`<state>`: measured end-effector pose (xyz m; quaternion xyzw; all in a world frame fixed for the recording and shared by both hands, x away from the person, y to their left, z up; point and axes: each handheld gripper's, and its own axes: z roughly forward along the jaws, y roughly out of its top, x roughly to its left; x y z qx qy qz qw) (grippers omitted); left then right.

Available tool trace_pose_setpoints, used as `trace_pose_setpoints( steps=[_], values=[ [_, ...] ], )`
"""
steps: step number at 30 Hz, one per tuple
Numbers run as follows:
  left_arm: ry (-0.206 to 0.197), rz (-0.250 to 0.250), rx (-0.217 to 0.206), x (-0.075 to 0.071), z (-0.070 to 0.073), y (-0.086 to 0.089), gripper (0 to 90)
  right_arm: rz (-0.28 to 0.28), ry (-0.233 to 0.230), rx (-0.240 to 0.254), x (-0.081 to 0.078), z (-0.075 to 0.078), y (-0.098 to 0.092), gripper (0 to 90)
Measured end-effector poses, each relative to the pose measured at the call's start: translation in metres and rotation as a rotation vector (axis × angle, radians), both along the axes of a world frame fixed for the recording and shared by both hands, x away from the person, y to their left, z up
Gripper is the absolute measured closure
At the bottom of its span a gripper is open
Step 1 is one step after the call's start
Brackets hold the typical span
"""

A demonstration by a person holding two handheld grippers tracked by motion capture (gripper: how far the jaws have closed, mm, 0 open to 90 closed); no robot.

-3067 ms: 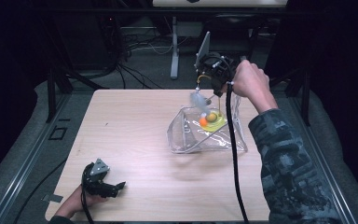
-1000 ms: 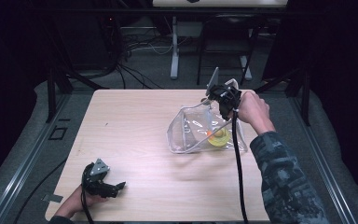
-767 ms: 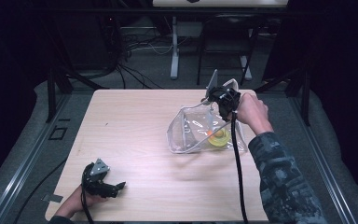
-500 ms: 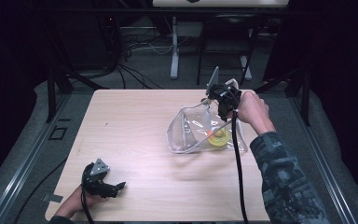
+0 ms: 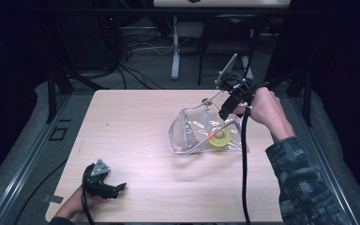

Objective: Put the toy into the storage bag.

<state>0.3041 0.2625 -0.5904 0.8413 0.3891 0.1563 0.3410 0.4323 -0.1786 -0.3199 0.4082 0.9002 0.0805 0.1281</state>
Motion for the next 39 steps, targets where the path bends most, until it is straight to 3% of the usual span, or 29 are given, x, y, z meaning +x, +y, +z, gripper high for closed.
trace_pose_setpoints(
  steps=[2, 7, 21, 31, 39],
  values=[
    [0.0, -0.001, 0.0, 0.0, 0.0, 0.0, 0.0, 0.0, -0.005, -0.001, -0.005, 0.001, -0.005, 0.0],
    [0.0, -0.002, 0.0, 0.0, 0.0, 0.0, 0.0, 0.004, -0.04, 0.011, -0.024, -0.004, -0.015, 0.0],
    [-0.009, 0.005, -0.002, 0.0, -0.001, -0.001, 0.0, -0.004, -0.065, 0.036, -0.064, -0.04, -0.043, 0.0],
    [-0.011, 0.006, -0.002, 0.0, -0.001, -0.001, 0.0, -0.038, -0.034, 0.093, -0.079, -0.082, -0.06, 0.0],
    [-0.005, 0.001, -0.003, 0.0, 0.0, 0.0, 0.0, -0.049, 0.008, 0.107, -0.093, -0.129, -0.067, 0.0]
  ],
)
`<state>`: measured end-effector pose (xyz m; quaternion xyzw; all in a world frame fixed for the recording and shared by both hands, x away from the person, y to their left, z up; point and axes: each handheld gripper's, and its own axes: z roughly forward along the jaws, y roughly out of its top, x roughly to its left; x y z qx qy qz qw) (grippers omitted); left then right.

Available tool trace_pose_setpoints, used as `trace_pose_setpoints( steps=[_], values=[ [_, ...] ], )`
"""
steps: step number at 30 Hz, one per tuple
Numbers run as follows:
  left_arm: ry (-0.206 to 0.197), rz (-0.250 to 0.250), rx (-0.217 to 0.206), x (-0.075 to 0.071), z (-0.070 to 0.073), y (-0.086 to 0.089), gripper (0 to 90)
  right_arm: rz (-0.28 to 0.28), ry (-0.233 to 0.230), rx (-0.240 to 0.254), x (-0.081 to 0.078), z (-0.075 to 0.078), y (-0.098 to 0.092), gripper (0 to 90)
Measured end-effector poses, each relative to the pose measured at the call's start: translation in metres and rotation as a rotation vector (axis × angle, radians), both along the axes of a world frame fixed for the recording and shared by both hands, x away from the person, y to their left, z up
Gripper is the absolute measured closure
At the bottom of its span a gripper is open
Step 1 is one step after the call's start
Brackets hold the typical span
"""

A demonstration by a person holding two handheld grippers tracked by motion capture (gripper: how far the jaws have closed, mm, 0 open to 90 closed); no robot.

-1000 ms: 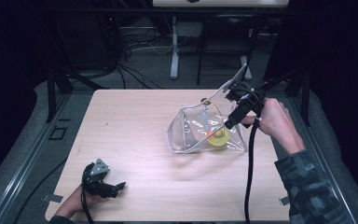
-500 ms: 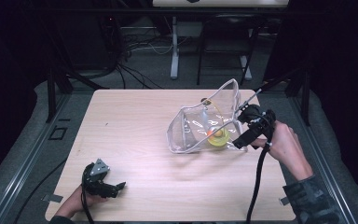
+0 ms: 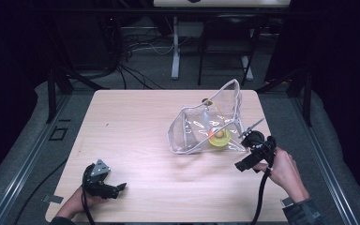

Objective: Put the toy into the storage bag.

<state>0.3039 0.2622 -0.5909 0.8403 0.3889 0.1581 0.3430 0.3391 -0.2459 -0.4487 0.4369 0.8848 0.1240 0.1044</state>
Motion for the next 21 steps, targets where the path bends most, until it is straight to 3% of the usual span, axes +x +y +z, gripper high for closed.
trace_pose_setpoints(
  steps=[8, 21],
  values=[
    [0.0, 0.0, 0.0, 0.0, 0.0, 0.0, 0.0, -0.004, 0.057, 0.007, -0.015, -0.047, -0.002, 0.0],
    [0.0, -0.01, -0.001, 0.001, 0.0, -0.001, 0.0, 0.026, 0.077, -0.065, -0.032, -0.094, -0.002, 0.6]
  ],
)
